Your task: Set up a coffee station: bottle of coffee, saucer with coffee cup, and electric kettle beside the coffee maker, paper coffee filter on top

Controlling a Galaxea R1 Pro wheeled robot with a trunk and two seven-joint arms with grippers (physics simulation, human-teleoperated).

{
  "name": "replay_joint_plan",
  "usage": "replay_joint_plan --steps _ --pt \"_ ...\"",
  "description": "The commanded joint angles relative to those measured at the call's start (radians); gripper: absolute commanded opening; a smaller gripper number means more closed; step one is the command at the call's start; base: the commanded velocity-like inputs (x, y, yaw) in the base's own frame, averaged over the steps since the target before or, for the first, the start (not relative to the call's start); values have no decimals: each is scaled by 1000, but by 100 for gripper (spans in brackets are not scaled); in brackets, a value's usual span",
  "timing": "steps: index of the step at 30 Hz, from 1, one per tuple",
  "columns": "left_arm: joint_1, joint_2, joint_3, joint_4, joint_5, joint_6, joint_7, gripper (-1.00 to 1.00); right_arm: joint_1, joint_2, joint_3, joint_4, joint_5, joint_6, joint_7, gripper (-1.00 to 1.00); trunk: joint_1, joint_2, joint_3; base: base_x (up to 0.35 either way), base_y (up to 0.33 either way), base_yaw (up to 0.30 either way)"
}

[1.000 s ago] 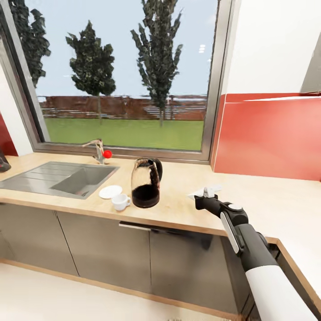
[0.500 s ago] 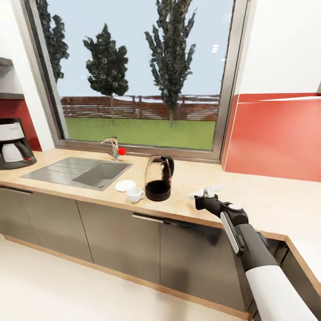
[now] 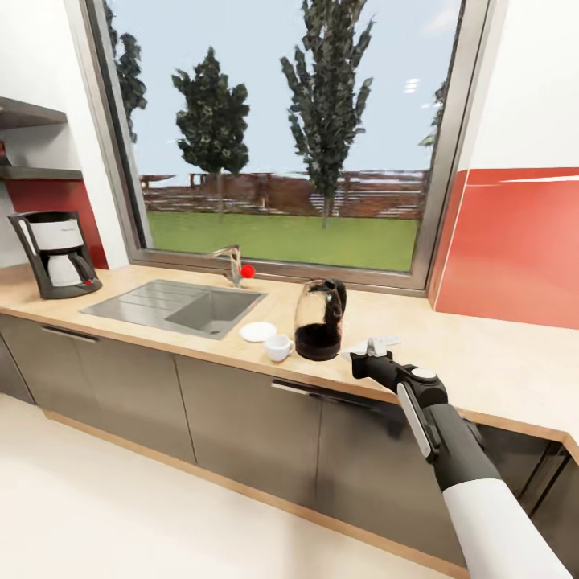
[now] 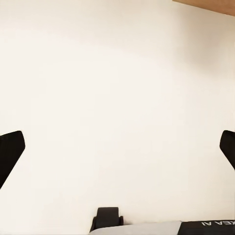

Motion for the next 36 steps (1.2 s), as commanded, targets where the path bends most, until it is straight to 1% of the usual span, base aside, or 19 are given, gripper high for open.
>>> replay_joint_plan --steps 1,4,10,16,20,21,23,26,29,30,32,36 --pt "0 -1 2 -1 -6 -2 0 100 0 -1 1 -1 -3 6 1 -100 0 -1 -1 0 308 88" --pt "0 -1 2 -1 -6 -2 0 100 0 0 2 -1 -3 6 0 -100 0 -1 -1 0 174 208" --pt "0 -1 2 -1 -6 -2 0 100 0 0 2 -1 -3 6 -1 -100 0 -1 -1 -17 42 260" --pt "0 -1 2 0 -6 -2 0 100 0 0 2 -1 -3 6 0 -100 0 -1 -1 -210 138 256" --pt "0 -1 2 -1 -6 -2 0 100 0 2 3 -2 -3 6 2 -100 0 -1 -1 -181 128 106" --pt "0 -1 2 -1 -6 -2 0 100 1 7 15 -3 -3 6 3 -100 0 -1 -1 -55 40 29" --pt "0 -1 2 -1 -6 -2 0 100 2 11 58 -21 -3 7 4 -100 0 -1 -1 -29 21 15" --pt "0 -1 2 -1 -6 -2 0 100 3 12 81 -32 -4 7 4 -100 0 -1 -1 -14 10 7" --pt "0 -1 2 -1 -6 -2 0 100 4 13 92 -46 -4 8 6 -100 0 -1 -1 -5 4 3" --pt "0 -1 2 -1 -6 -2 0 100 7 14 96 -70 -5 8 6 -100 0 -1 -1 -2 2 1" --pt "0 -1 2 -1 -6 -2 0 100 33 18 128 -141 -5 12 7 -100 0 -1 -1 -1 1 0" --pt "0 -1 3 -1 -6 -2 1 100 51 20 175 -183 -5 14 7 -100 0 -1 -1 0 0 0"
